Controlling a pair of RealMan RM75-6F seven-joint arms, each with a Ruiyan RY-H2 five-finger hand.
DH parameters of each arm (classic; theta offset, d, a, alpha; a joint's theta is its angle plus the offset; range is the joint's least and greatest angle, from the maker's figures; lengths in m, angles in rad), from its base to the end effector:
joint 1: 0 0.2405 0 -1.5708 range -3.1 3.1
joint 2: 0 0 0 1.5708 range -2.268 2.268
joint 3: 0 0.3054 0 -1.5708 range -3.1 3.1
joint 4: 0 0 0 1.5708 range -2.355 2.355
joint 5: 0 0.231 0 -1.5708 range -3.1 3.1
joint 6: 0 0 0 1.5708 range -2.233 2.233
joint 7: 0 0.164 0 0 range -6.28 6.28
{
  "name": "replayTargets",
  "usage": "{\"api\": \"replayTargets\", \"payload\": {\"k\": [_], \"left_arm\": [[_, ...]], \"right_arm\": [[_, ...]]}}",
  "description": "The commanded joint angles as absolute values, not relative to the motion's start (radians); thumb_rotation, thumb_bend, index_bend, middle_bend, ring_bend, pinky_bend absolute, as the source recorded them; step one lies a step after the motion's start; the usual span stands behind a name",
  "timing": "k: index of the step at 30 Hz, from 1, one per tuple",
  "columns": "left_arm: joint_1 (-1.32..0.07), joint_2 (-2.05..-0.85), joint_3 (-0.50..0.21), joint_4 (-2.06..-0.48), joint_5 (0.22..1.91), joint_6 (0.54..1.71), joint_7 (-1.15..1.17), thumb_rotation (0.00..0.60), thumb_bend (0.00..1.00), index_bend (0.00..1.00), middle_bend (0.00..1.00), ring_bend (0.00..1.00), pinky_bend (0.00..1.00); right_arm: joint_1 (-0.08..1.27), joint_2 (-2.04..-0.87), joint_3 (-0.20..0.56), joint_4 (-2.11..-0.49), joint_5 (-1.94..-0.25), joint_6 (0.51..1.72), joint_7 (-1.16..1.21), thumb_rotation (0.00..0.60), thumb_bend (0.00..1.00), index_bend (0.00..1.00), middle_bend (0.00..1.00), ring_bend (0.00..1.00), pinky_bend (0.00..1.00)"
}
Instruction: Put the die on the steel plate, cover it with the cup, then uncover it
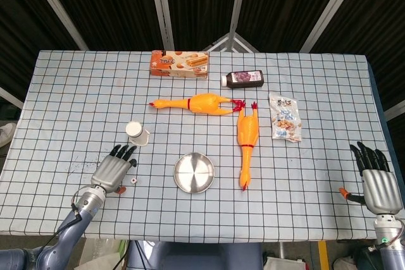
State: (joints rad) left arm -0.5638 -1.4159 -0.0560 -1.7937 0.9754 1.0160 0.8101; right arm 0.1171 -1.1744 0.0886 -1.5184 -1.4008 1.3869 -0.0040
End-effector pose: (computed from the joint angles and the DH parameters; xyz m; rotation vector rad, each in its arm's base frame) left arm -0.2305 0.3037 -0.0275 -1.9778 -0.8718 -0.5268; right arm -0.3897 -0.2283 0.1490 1.3487 -0.9430 0.8215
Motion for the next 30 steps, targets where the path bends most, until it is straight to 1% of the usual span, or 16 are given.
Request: {"api": "replayTargets", "payload": {"k": [1,4,8,20,30], "left_arm": [[-0.572,-1.429,-0.050,-1.790,0.980,1.027,0.821,0.600,0.28,0.35,0.00,0.00,0.00],[-0.577,-1.437,-0.047,-1.788,0.980,1.031,0.826,0.600,0.31,0.38,0.01,0.00,0.00],[-0.586,-1.451,-0.041,-1.778,0.972,1.038,0.834,0.600,0.34,0.40,0.01,0.00,0.00],[-0.605,-1.480,-0.024,-1.747,0.938,1.039,0.838,0.600,0.35,0.43,0.01,0.00,0.00],[-0.615,-1.503,-0.012,-1.712,0.931,1.033,0.823,0.600,0.35,0.47,0.03,0.00,0.00]], "right_arm": [[0.118,-1.173,0.089,-1.519,-1.400,1.385,-0.002,0.600,0.02,0.05,0.00,0.09,0.00],[0.118,-1.173,0.089,-1.520,-1.399,1.384,0.001,0.600,0.02,0.05,0.00,0.09,0.00],[0.117,-1.170,0.090,-1.521,-1.398,1.383,0.006,0.600,0.02,0.05,0.00,0.09,0.00],[0.119,-1.168,0.089,-1.521,-1.394,1.374,0.012,0.600,0.02,0.05,0.00,0.09,0.00],[0.121,-1.170,0.091,-1.516,-1.387,1.367,0.015,0.600,0.02,0.05,0.00,0.09,0.00]]}}
